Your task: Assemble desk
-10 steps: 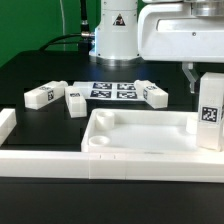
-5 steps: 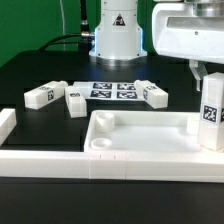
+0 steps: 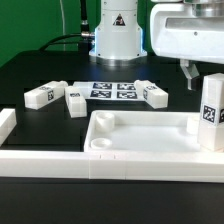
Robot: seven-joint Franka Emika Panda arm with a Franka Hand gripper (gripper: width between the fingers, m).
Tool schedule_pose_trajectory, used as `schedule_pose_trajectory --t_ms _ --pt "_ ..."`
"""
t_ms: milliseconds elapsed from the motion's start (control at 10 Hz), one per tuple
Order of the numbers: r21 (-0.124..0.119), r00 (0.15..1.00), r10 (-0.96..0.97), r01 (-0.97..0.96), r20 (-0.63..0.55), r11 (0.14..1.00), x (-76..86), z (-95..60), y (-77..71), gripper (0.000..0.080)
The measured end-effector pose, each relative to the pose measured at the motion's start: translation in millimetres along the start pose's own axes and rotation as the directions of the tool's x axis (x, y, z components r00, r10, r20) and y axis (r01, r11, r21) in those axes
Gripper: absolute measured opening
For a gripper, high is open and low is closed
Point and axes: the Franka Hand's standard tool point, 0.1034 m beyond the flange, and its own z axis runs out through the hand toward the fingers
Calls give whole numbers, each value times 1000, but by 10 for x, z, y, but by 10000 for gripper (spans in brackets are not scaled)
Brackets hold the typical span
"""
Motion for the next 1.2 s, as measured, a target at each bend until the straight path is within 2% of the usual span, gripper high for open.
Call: schedule_pose_trajectory --t_ms 500,700,900,1200 --pt "1 940 -342 342 -1 940 2 -1 -3 649" --pt "0 879 -477 477 -2 879 4 -2 -4 649" --pt "-40 756 -654 653 -7 756 -4 -1 -8 649" --pt "-60 567 -824 822 5 566 -3 6 -4 649"
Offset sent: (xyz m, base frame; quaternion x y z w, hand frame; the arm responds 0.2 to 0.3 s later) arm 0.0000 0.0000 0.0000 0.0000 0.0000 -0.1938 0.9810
